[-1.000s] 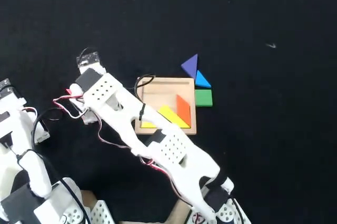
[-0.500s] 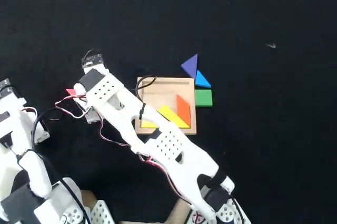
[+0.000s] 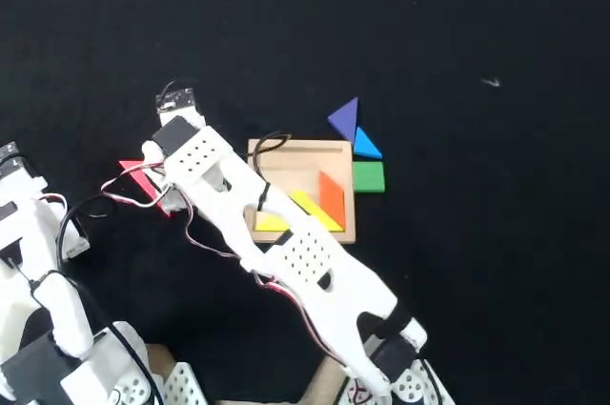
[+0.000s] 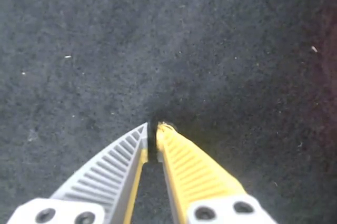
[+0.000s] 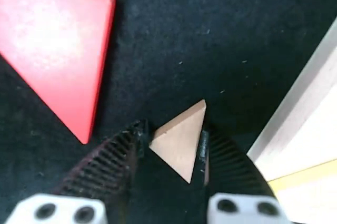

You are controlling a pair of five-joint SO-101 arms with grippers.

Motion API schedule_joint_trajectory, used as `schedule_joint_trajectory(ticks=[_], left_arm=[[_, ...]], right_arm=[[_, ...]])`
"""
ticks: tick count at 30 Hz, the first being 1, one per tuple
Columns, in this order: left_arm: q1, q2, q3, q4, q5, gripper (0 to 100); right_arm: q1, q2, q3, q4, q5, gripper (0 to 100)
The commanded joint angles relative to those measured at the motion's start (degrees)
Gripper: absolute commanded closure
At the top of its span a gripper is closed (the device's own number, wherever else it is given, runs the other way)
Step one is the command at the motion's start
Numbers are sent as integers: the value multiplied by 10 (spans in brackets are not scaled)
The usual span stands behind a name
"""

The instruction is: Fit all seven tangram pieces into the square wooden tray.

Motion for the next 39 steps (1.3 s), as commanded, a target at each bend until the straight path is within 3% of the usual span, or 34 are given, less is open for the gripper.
schedule_joint_trajectory(ticks=[1,9,17,28,32,35,39], left_arm=[[6,-18,-4,-7,1,953],[6,-18,-4,-7,1,953],[6,-18,-5,-7,1,953],[6,-18,-5,-7,1,953],[6,-18,-5,-7,1,953],[6,-18,-5,-7,1,953],[6,-18,-5,-7,1,953]], right_arm=[[4,-5,-36,11,12,871],[3,-3,-31,12,13,844],[13,-8,-36,14,84,984],[45,-37,-27,18,93,986],[33,-48,16,18,168,921],[26,-65,43,18,118,844],[24,-94,79,18,80,834]])
